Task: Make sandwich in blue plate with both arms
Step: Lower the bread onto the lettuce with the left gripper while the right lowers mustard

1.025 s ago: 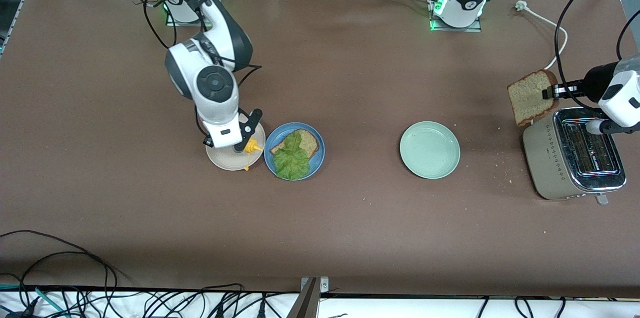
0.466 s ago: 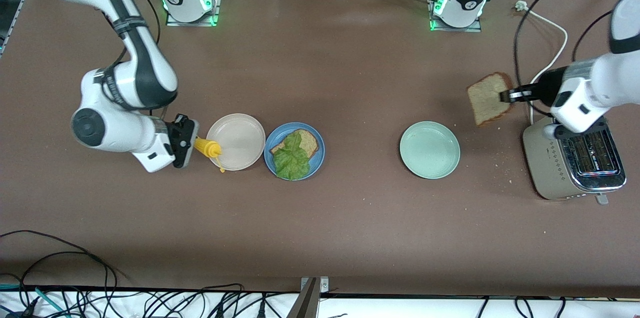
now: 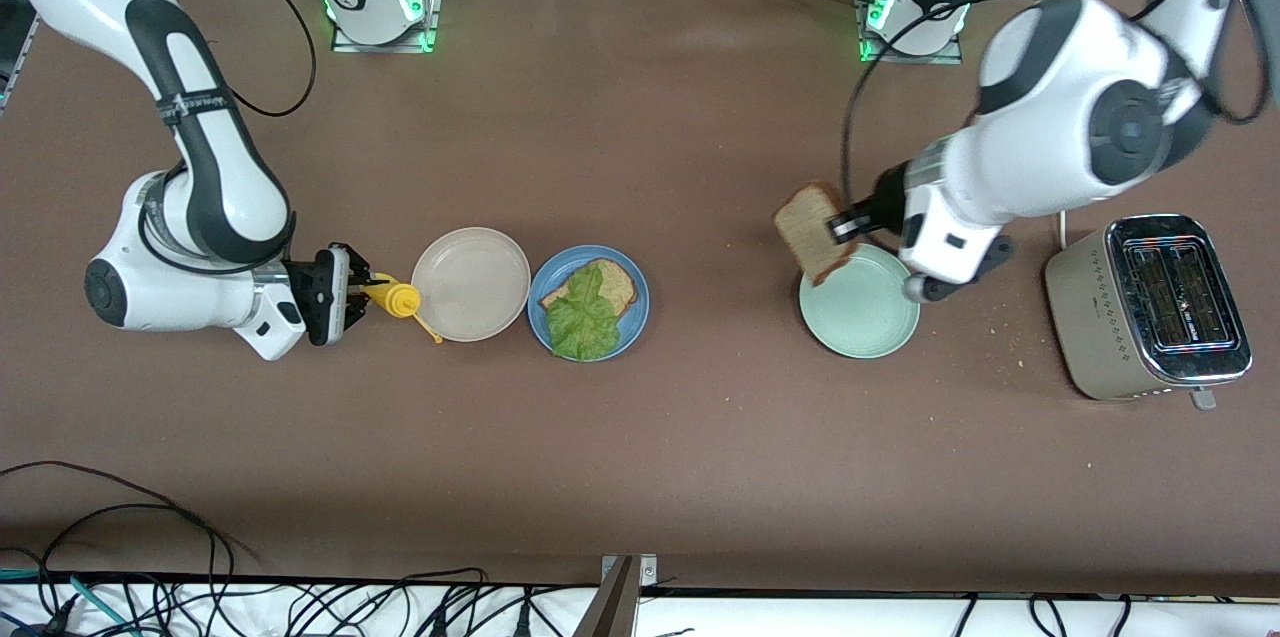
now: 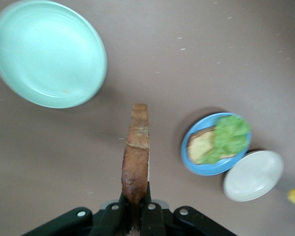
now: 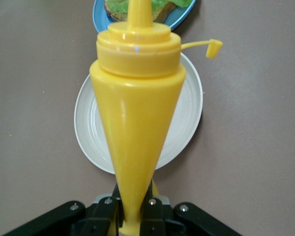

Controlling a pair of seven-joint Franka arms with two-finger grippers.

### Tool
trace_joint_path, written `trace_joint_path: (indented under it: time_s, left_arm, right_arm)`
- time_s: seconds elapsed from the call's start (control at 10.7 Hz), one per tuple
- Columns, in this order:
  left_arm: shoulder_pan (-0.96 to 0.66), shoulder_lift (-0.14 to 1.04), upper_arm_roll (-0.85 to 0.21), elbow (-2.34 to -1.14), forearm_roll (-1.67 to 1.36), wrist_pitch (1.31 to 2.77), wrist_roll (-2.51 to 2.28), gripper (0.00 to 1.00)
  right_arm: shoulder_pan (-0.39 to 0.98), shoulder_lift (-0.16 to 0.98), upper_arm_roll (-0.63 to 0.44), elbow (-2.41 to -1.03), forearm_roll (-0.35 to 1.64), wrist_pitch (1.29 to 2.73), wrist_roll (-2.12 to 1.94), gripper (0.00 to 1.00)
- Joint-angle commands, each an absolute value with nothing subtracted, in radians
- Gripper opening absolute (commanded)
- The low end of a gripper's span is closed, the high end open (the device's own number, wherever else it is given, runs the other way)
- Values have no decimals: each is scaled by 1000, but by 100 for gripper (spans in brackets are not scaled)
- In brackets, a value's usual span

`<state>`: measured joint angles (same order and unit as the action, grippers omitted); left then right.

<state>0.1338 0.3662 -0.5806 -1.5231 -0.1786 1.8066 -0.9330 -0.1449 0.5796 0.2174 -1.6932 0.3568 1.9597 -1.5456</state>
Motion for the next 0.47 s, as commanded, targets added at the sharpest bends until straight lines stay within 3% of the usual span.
trace_joint_path:
  time_s: [0.0,0.37]
  left_arm:
    - [13,449,-571,-1509,-201,2073,-1161,0]
    - [-135,561,-565,-1511,-192,2475,-1294,0]
  right_arm:
    - [-234,652,239,-1669,437,1951,-1742,0]
    - [-317,745,241,-1651,538,1916,-1934,0]
